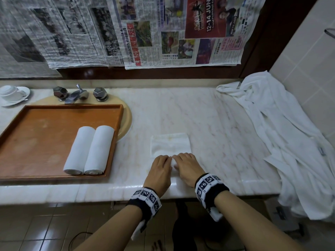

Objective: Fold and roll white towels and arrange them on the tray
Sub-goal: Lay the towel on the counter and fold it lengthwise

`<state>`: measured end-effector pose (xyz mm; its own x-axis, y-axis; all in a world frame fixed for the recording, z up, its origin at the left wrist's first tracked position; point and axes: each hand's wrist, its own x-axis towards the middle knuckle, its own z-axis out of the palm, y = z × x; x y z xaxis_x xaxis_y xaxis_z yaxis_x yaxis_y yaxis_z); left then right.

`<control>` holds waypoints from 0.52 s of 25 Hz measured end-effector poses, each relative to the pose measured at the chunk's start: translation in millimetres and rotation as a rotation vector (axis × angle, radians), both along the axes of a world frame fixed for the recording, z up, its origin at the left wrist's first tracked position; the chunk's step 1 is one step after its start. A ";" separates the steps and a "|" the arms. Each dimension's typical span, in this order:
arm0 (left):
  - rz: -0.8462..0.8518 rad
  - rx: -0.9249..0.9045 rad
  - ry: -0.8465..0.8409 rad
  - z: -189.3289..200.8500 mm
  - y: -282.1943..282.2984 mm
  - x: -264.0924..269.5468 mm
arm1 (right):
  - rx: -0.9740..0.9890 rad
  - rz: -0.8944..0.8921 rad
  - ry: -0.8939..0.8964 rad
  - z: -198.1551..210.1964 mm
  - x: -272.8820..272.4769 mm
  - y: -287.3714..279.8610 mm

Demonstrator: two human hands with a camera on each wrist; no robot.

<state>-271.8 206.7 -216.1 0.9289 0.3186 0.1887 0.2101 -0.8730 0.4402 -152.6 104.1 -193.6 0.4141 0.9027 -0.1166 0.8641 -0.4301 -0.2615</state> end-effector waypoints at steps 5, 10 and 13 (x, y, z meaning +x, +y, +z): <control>-0.066 0.046 0.035 -3.7 4.4 -0.9 | 0.004 -0.051 -0.014 1.7 -4.3 4.2; -0.054 0.033 0.262 22.4 25.4 31.2 | 0.019 -0.104 -0.140 -15.2 -27.2 -8.1; 0.003 0.040 0.238 24.7 23.1 34.8 | 0.012 -0.120 -0.077 -3.1 -13.5 1.3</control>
<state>-237.0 229.9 -191.4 0.9478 0.3182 -0.0226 0.3063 -0.8879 0.3432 -166.1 105.4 -196.8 0.5267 0.8472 -0.0701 0.8241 -0.5291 -0.2023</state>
